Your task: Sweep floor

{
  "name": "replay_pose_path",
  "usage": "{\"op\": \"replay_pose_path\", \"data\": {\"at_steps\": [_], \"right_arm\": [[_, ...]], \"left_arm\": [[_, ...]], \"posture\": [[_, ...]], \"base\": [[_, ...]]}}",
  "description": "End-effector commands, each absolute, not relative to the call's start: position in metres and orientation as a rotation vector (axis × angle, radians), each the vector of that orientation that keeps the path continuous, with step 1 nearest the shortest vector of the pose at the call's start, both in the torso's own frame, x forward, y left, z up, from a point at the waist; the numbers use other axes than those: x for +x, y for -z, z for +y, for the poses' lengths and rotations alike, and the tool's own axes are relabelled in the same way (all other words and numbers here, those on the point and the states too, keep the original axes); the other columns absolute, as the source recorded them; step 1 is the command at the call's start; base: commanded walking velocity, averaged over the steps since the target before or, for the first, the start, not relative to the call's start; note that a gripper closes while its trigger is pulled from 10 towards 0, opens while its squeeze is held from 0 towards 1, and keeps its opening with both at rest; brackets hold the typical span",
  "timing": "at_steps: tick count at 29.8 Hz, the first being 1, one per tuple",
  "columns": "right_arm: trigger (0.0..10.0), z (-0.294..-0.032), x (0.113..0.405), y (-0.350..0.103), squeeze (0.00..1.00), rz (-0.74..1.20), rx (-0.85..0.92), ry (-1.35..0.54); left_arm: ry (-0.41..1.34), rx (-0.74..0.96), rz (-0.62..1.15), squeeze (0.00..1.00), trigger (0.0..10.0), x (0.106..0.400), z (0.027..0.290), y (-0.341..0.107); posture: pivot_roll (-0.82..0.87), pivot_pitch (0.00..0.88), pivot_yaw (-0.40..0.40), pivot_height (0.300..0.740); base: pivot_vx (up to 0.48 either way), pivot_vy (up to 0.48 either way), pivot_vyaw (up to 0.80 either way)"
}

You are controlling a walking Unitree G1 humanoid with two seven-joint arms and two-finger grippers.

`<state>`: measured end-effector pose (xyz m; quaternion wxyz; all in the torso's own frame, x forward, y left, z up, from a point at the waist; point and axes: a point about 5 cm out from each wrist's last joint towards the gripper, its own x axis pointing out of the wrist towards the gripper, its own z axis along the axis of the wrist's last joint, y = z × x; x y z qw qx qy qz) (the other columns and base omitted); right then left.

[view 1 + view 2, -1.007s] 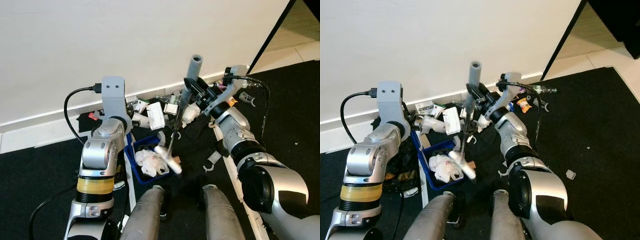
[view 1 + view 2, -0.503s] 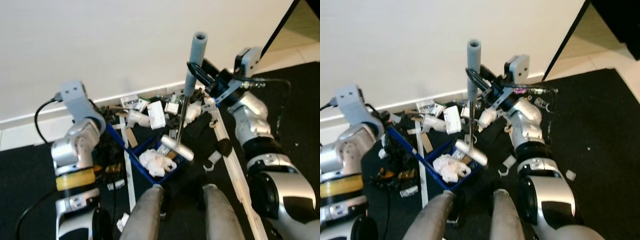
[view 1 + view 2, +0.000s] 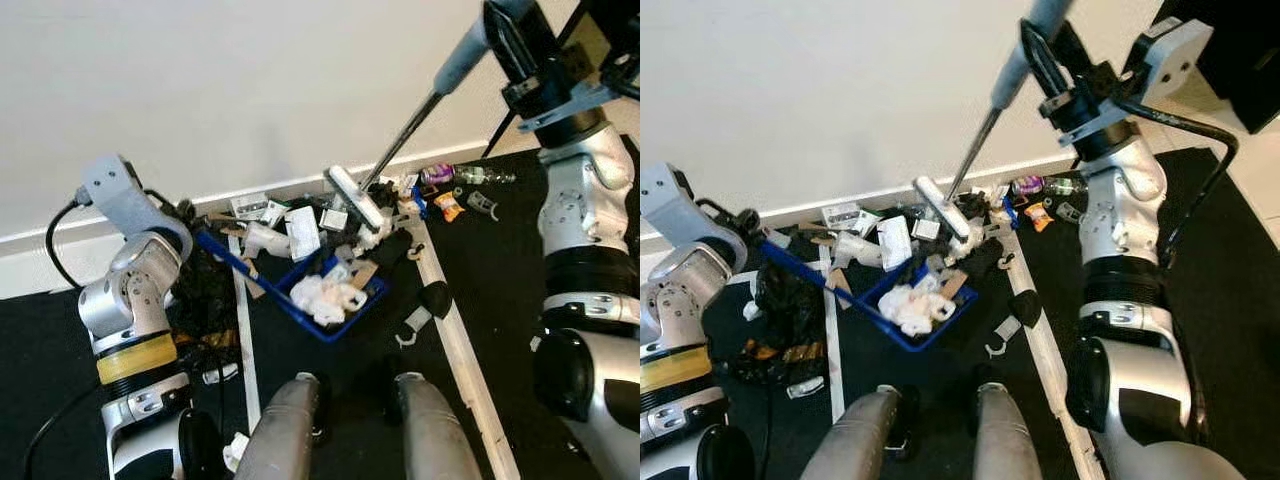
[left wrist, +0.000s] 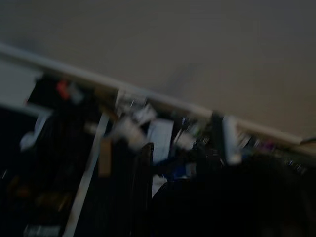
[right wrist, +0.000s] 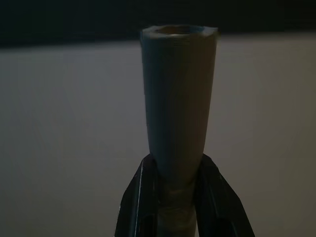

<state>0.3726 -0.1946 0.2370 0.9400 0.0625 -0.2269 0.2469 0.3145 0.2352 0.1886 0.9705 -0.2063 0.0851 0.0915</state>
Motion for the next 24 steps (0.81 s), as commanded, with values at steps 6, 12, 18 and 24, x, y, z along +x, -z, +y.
{"op": "replay_pose_path", "data": {"at_steps": [6, 12, 18, 24], "right_arm": [[10.0, -0.216, 0.368, -0.160, 0.00, -0.128, 0.106, -0.197], [10.0, -0.246, 0.365, -0.161, 0.00, -0.109, 0.107, -0.052], [10.0, -0.254, 0.366, -0.171, 0.00, -0.159, 0.124, -0.043], [10.0, -0.232, 0.370, -0.159, 0.00, -0.103, 0.157, -0.087]], "left_arm": [[-0.077, -0.391, -0.043, 0.00, 10.0, 0.309, 0.228, -0.225], [-0.046, -0.390, -0.083, 0.00, 10.0, 0.301, 0.237, -0.227], [-0.064, -0.368, -0.059, 0.00, 10.0, 0.298, 0.243, -0.219], [-0.035, -0.370, -0.096, 0.00, 10.0, 0.294, 0.234, -0.212]], "posture": [[0.08, 0.174, 0.013, 0.740], [0.07, 0.163, 0.023, 0.740], [0.06, 0.154, 0.027, 0.740], [0.06, 0.139, 0.020, 0.740]], "base": [[0.000, 0.000, 0.00], [0.000, 0.000, 0.00], [0.000, 0.000, 0.00], [0.000, 0.000, 0.00]]}}
